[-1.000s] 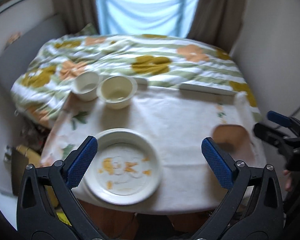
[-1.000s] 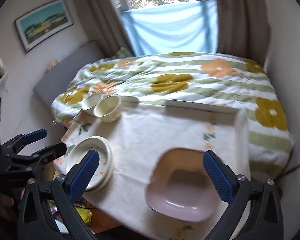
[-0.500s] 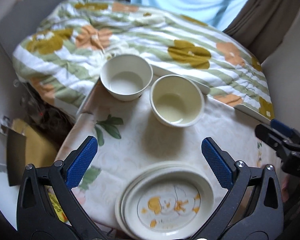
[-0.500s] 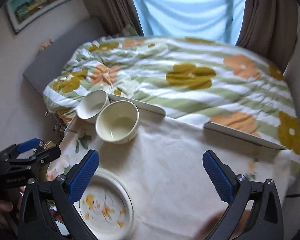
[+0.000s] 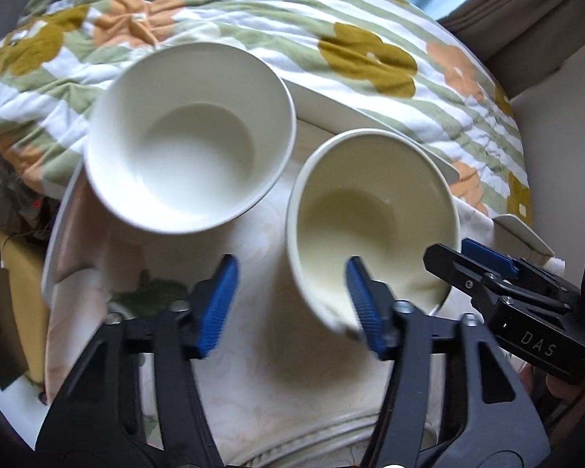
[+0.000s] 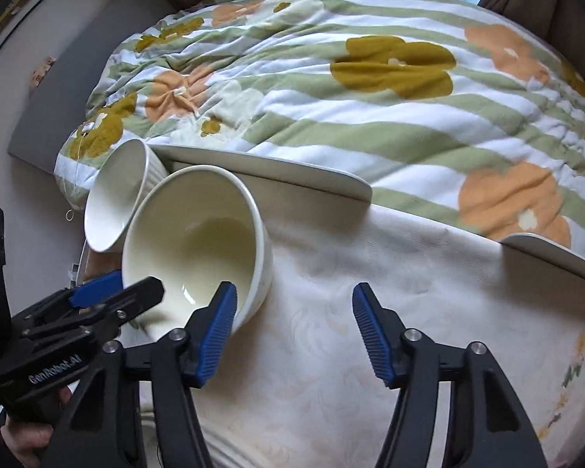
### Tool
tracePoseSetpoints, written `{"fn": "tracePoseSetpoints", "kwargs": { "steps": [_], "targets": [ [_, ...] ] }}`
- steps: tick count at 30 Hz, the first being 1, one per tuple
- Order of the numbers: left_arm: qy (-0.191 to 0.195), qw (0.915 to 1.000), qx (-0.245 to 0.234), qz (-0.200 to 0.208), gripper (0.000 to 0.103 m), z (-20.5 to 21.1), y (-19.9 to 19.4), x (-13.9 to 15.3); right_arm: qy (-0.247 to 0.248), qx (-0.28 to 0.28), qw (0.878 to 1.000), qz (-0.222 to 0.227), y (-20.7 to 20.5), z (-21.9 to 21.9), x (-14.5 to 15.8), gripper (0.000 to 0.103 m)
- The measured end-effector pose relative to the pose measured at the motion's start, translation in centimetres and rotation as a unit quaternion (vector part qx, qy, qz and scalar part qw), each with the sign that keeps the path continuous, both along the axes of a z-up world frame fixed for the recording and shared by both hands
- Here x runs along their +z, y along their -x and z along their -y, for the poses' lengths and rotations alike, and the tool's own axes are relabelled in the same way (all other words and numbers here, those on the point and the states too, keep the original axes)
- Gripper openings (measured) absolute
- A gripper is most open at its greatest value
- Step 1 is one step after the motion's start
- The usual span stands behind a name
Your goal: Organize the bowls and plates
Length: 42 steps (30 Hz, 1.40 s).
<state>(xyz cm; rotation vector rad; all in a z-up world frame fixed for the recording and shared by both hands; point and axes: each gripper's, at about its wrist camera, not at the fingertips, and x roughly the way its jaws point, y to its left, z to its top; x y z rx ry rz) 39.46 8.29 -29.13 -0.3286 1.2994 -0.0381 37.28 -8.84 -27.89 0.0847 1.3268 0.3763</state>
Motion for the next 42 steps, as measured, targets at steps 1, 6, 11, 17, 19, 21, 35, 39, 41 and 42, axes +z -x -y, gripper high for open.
{"fn": "tracePoseSetpoints", "kwargs": {
  "steps": [1, 6, 11, 17, 19, 21, 35, 39, 41, 42],
  "targets": [
    [0.004, 1.0000, -0.003, -0.003, 0.037, 0.1, -0.2, -0.3, -0.003, 0.001, 1.000, -0.002, -0.3, -0.2, -0.2, 0.048],
    [0.021, 0.9996, -0.016, -0.008, 0.023, 0.4, -0.8, -0.9, -0.018, 0.010, 1.000, -0.002, -0.9, -1.1, -0.4, 0.022],
    [0.011, 0.9997, -0.024, -0.003, 0.023, 0.7, -0.8, -0.6, -0.020, 0.019, 1.000, 0.003, -0.9, -1.9, -0.4, 0.013],
    [-0.005, 0.9995, -0.030, 0.007, 0.023, 1.0, -0.7, -0.1, -0.024, 0.023, 0.999, 0.013, -0.8, -2.0, -0.1, 0.013],
    [-0.007, 0.9995, -0.029, 0.012, 0.023, 0.9, -0.6, 0.3, -0.026, 0.023, 0.999, 0.017, -0.6, -2.0, 0.1, 0.013],
    [-0.008, 0.9994, -0.029, 0.016, 0.023, 0.9, -0.4, 0.7, -0.032, 0.022, 0.999, 0.022, -0.5, -1.9, 0.4, 0.013],
    [-0.018, 0.9944, -0.061, 0.083, 0.023, 6.1, 4.5, 9.0, -0.059, -0.009, 0.995, 0.074, 4.5, 2.6, 7.1, 0.013],
    [-0.018, 0.9910, -0.085, 0.102, 0.023, 9.9, 7.0, 11.5, -0.064, -0.032, 0.993, 0.091, 7.5, 6.1, 9.4, 0.013],
    [-0.016, 0.9895, -0.096, 0.107, 0.023, 11.9, 8.3, 12.3, -0.064, -0.044, 0.992, 0.097, 9.0, 8.0, 10.4, 0.013],
    [-0.013, 0.9883, -0.105, 0.110, 0.023, 13.4, 9.2, 12.8, -0.063, -0.051, 0.992, 0.100, 10.0, 9.3, 10.9, 0.013]
  ]
}}
